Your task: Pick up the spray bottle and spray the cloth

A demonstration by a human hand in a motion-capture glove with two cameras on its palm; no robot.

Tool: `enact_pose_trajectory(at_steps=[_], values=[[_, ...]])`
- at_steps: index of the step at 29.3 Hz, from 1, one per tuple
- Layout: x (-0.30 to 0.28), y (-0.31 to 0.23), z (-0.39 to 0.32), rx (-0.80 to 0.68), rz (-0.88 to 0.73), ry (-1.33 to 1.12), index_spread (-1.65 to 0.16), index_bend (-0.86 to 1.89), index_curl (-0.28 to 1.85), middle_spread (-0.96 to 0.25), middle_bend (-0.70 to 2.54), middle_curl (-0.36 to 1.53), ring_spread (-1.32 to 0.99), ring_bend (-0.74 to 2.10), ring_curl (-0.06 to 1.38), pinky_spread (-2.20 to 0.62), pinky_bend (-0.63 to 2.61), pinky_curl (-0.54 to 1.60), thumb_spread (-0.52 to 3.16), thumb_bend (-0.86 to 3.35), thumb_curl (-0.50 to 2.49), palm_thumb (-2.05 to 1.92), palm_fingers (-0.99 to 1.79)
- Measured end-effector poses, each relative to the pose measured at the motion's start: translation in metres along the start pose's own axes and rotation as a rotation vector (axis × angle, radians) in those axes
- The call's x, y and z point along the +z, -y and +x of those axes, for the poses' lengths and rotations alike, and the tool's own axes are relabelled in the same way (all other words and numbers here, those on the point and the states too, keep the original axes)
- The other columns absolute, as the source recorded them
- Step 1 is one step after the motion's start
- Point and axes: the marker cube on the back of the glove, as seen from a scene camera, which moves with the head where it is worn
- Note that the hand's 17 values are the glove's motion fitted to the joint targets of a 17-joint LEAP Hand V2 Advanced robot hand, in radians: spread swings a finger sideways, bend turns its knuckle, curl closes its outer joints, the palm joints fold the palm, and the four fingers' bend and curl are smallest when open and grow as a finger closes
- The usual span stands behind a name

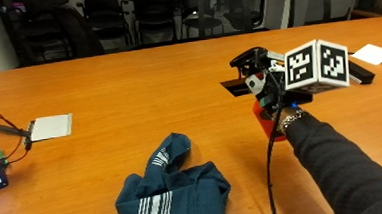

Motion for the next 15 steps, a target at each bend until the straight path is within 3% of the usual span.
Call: enact_pose_trajectory(at_steps=[7, 15], values=[[-0.029, 0.038, -0.027, -0.243, -0.047, -0.1, -0.28, 0.16, 0.42, -0.22, 0.53, 0.55, -0.17, 0.8, 0.5, -0.29, 0.67, 0.47, 1.0, -0.02, 0.55, 0.79, 1.31], [-0.047, 0.04, -0.05, -0.451, -0.073, -0.192, -0.28, 0.16, 0.43, -0.22, 0.52, 0.55, -0.17, 0.8, 0.49, -0.29, 0.68, 0.47, 0.99, -0.02, 0.56, 0.78, 1.32]])
